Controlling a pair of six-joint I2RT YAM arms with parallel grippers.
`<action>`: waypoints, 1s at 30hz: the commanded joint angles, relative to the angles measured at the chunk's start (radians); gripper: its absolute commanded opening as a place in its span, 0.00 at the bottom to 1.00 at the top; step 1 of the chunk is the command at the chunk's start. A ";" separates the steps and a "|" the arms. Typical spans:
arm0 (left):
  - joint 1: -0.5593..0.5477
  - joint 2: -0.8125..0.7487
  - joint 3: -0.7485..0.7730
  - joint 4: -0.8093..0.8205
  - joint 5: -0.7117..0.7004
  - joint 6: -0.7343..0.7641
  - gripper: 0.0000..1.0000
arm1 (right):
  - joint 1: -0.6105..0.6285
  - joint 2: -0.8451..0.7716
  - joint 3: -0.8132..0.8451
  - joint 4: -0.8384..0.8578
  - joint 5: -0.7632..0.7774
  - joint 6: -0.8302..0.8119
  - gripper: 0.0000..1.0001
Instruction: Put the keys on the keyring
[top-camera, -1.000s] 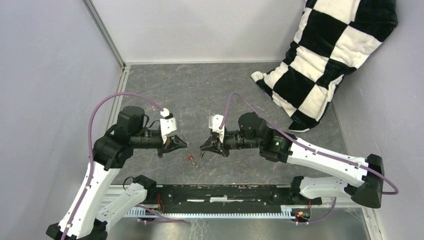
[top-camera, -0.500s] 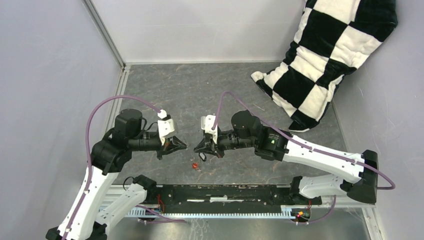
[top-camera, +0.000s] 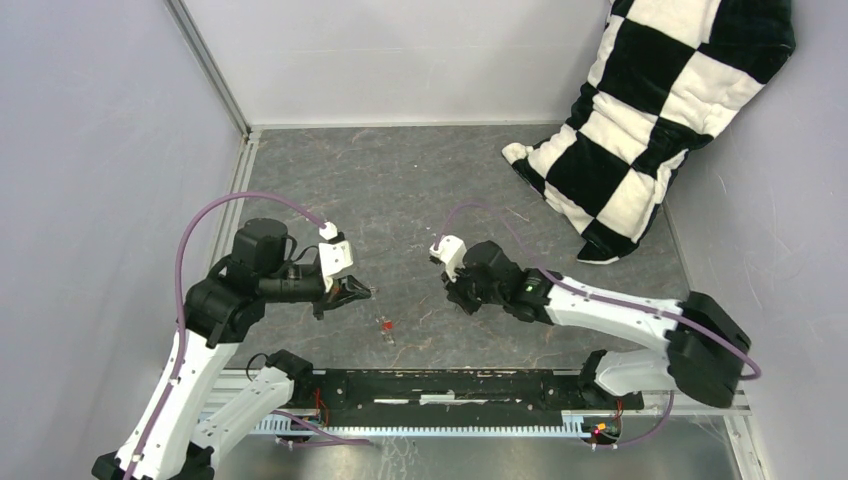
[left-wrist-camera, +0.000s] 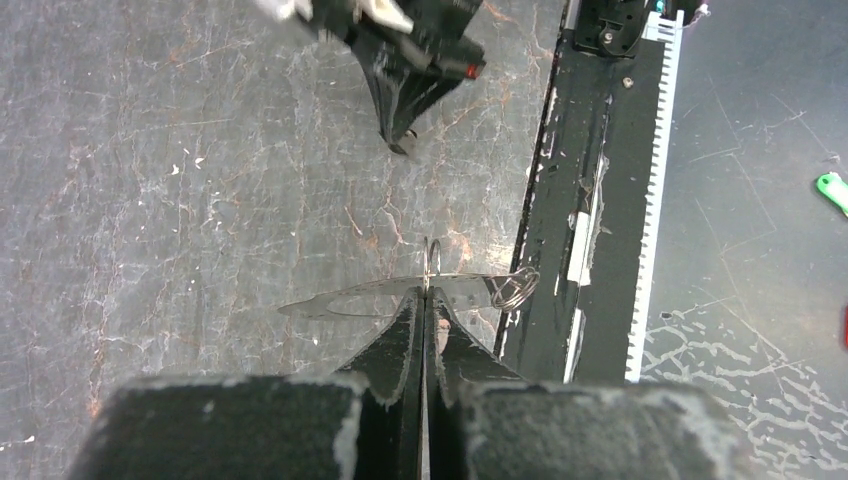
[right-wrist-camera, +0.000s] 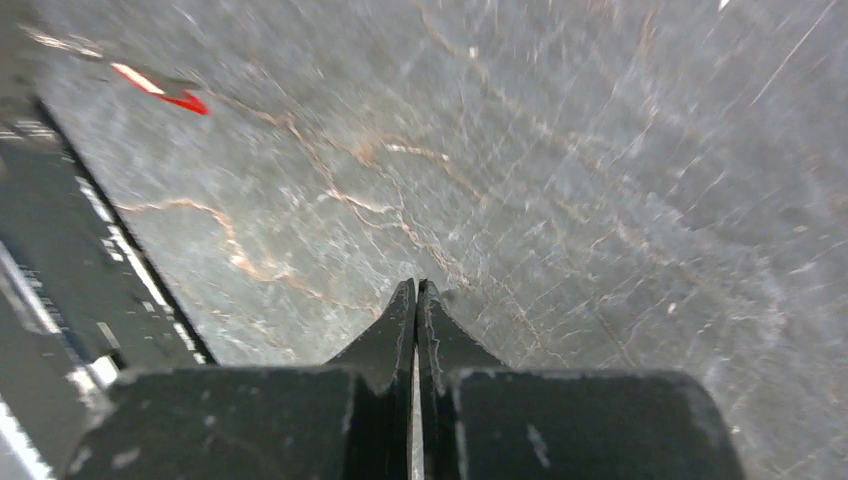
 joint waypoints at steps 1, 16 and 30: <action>0.001 0.004 0.027 0.010 -0.014 0.049 0.02 | -0.012 0.121 -0.038 0.170 0.016 0.032 0.02; 0.001 0.010 0.041 -0.002 -0.028 0.073 0.02 | -0.028 0.352 -0.014 0.362 -0.054 0.022 0.23; 0.001 0.023 0.067 -0.027 -0.029 0.091 0.02 | -0.089 0.234 -0.070 0.313 -0.165 0.037 0.52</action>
